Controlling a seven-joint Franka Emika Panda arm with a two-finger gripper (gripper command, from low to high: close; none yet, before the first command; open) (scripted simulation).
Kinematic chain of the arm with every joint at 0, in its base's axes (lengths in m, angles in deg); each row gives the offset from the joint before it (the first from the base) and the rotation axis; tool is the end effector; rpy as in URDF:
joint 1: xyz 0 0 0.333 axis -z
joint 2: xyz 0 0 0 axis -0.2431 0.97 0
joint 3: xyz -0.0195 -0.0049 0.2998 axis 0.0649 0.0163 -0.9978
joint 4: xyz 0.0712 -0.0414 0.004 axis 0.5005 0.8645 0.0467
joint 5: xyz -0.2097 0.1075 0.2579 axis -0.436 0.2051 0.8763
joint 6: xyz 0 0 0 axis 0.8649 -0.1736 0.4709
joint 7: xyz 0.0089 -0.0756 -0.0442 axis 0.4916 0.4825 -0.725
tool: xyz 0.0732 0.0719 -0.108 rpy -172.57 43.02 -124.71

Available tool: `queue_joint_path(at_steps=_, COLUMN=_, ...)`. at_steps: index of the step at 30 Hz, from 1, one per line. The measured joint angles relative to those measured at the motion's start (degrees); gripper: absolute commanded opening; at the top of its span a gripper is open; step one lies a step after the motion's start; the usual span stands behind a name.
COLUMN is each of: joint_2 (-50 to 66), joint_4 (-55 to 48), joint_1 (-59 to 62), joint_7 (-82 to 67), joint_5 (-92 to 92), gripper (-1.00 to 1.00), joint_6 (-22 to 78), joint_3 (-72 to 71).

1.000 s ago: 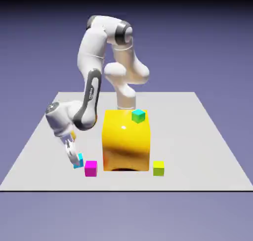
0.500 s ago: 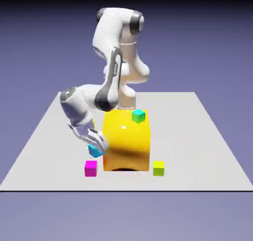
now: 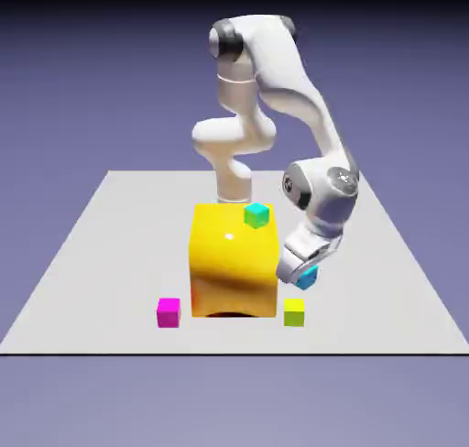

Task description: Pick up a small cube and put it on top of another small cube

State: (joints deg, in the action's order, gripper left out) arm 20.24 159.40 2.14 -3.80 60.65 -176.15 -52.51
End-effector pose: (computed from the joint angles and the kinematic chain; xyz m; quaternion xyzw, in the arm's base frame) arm 0.4270 0.1519 0.1807 0.9908 -0.0171 -0.0967 0.0928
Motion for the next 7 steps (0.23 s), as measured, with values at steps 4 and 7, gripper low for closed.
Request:
queue_joint_path(at_steps=4, joint_2=3.08, joint_4=0.91, joint_1=-0.23, joint_7=1.06, joint_5=-1.48, gripper=1.0, joint_6=-3.93, joint_3=0.75)
queue_joint_path(at_steps=7, joint_2=-2.79, joint_4=-0.83, joint_1=0.2, joint_7=-0.73, joint_5=1.01, gripper=1.0, joint_6=3.53, joint_3=-0.66)
